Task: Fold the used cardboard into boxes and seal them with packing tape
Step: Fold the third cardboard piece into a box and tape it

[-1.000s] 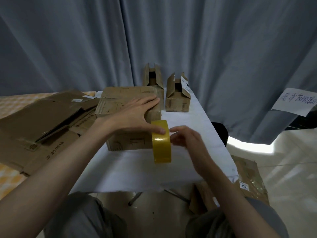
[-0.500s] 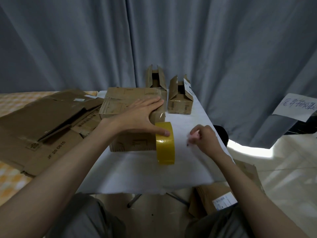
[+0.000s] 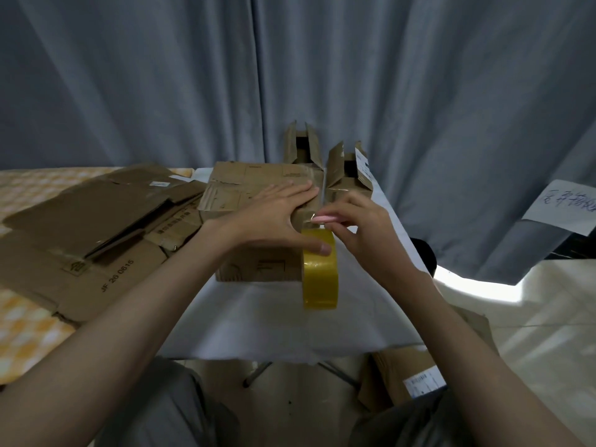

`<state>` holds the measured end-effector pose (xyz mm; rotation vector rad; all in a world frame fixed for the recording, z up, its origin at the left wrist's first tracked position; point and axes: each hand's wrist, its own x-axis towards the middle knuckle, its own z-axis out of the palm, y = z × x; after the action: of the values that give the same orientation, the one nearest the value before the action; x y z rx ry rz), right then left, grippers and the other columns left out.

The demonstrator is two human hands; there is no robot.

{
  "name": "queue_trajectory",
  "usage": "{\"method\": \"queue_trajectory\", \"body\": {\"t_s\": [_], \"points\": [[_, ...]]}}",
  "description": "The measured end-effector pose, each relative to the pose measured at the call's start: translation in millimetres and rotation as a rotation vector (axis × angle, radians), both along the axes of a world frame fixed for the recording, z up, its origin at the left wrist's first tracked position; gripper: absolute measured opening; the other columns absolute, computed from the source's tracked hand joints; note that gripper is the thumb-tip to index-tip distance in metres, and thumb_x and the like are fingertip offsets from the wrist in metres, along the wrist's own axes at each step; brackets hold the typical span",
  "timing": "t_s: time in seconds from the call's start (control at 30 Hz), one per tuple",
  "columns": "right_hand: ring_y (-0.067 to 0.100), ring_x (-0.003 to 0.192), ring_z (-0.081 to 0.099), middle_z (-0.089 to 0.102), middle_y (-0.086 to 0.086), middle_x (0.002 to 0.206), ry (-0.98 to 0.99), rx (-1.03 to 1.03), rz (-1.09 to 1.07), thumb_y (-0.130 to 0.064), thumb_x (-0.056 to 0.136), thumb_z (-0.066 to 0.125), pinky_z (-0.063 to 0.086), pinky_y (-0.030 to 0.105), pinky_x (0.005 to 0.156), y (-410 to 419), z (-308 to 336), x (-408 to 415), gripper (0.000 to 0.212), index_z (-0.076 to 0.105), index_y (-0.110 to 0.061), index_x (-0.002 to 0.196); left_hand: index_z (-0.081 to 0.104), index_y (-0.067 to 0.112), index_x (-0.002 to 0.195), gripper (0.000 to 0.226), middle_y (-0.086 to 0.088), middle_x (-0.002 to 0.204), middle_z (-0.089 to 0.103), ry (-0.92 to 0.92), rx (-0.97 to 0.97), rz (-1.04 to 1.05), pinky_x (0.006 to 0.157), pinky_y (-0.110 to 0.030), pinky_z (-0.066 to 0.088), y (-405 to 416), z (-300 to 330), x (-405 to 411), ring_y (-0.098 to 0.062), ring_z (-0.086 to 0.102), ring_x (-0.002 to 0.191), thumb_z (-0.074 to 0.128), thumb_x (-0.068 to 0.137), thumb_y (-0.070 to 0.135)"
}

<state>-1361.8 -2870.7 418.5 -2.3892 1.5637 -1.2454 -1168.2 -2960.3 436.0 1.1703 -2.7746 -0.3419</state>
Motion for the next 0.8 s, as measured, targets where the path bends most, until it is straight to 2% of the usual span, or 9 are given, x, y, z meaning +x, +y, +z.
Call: {"method": "queue_trajectory", "body": {"t_s": [0.27,0.43,0.7,0.8], "points": [[0.017,0.087,0.06,0.06,0.005,0.096,0.065,0.058,-0.003,-0.01,0.091,0.069,0.055,0.041,0.079,-2,12,4,0.019,0.077,-0.013,0.108,0.01,0.036,0.158,0.133,0.015,0.166,0.004,0.012,-0.013,-0.005,0.118,-0.034,0.001,-5,-3,0,-0.01,0.002,0.153,0.038,0.049,0.106],[0.017,0.088,0.058,0.061,0.005,0.098,0.133,0.081,-0.014,-0.013,0.091,0.069,0.053,0.043,0.079,-3,16,6,0.019,0.077,-0.015,0.108,0.01,0.036,0.158,0.134,0.014,0.167,0.004,0.011,-0.008,-0.005,0.12,-0.037,0.002,-5,-3,0,-0.011,0.001,0.153,0.038,0.048,0.106],[0.018,0.091,0.057,0.059,0.006,0.103,0.203,0.134,-0.018,-0.014,0.091,0.069,0.052,0.038,0.082,-2,23,10,0.021,0.076,-0.015,0.11,0.009,0.036,0.158,0.132,0.014,0.166,0.003,0.02,-0.005,-0.011,0.116,-0.033,0.0,-7,-5,-1,-0.01,0.001,0.152,0.039,0.05,0.106],[0.018,0.092,0.055,0.058,0.007,0.103,0.205,0.155,-0.049,-0.013,0.091,0.069,0.049,0.032,0.081,-1,24,9,0.022,0.076,-0.014,0.111,0.01,0.036,0.158,0.131,0.014,0.166,0.003,0.026,-0.003,-0.015,0.116,-0.033,-0.001,-6,-5,-2,-0.01,0.001,0.153,0.041,0.051,0.105]]}}
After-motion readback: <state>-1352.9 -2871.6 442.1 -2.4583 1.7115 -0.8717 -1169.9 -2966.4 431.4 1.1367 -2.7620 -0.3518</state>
